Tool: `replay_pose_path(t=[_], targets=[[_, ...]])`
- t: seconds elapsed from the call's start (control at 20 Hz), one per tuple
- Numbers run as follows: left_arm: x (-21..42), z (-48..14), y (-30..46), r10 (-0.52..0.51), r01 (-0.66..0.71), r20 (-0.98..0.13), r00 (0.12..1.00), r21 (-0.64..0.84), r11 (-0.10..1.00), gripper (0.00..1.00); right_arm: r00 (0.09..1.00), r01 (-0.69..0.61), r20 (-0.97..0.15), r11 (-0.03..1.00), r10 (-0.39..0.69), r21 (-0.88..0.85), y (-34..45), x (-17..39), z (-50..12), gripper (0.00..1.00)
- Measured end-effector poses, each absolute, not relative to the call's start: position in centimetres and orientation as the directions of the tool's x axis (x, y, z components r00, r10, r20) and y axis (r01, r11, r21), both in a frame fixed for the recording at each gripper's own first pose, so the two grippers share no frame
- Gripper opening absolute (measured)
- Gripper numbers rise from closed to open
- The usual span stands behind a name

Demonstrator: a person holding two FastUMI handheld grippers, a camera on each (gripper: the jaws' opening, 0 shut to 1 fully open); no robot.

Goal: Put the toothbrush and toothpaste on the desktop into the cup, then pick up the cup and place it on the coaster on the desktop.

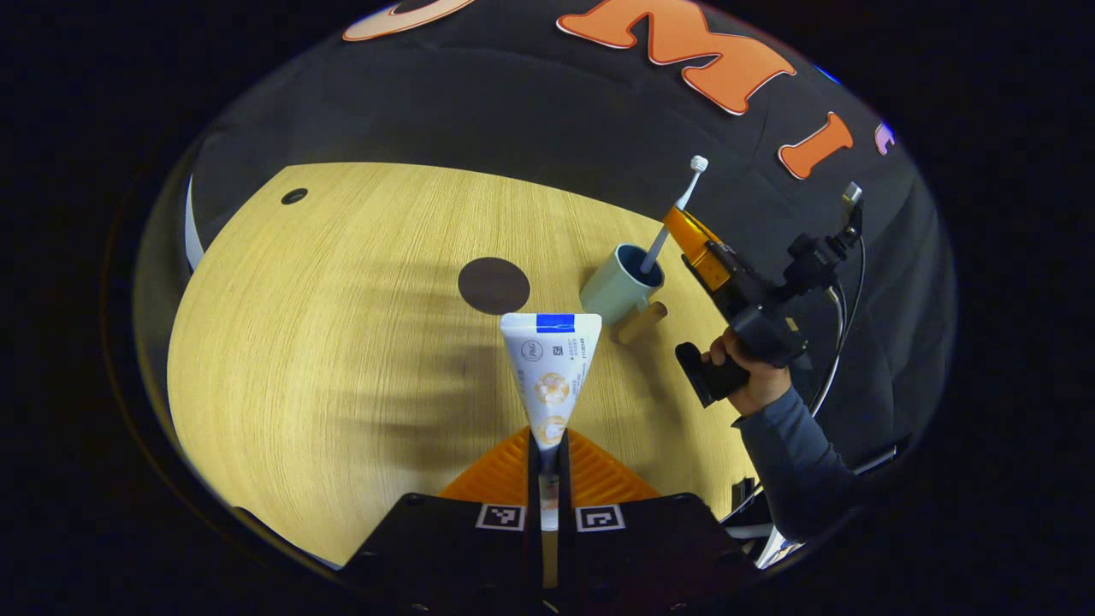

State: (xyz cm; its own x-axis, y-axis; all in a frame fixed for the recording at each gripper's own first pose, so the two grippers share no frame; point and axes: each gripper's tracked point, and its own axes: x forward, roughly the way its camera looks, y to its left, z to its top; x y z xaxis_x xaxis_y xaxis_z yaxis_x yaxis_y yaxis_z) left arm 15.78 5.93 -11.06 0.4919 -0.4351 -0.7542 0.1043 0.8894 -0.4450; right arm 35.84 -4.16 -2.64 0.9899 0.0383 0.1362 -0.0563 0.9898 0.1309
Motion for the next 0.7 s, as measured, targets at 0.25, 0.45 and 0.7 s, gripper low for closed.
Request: replay_pose_path(t=[0.25,0.45,0.7], targets=[[17.4,-8.2,5.5,-0.423,0.139,-0.727,0.541,-0.418,0.898,0.07,0.991,-0.032,0.130,0.994,0.018,0.108,-4.2,36.2,-4.2,0.05],[18.9,-6.5,5.2,-0.419,0.180,-0.697,0.582,-0.392,0.902,0.07,0.995,-0.013,0.095,0.992,0.001,0.123,-4.5,36.2,-5.0,0.06],[21.2,-5.8,4.3,-0.422,0.213,-0.658,0.623,-0.376,0.902,0.07,0.997,0.009,0.072,0.985,-0.022,0.172,-5.2,35.4,-4.5,0.09]])
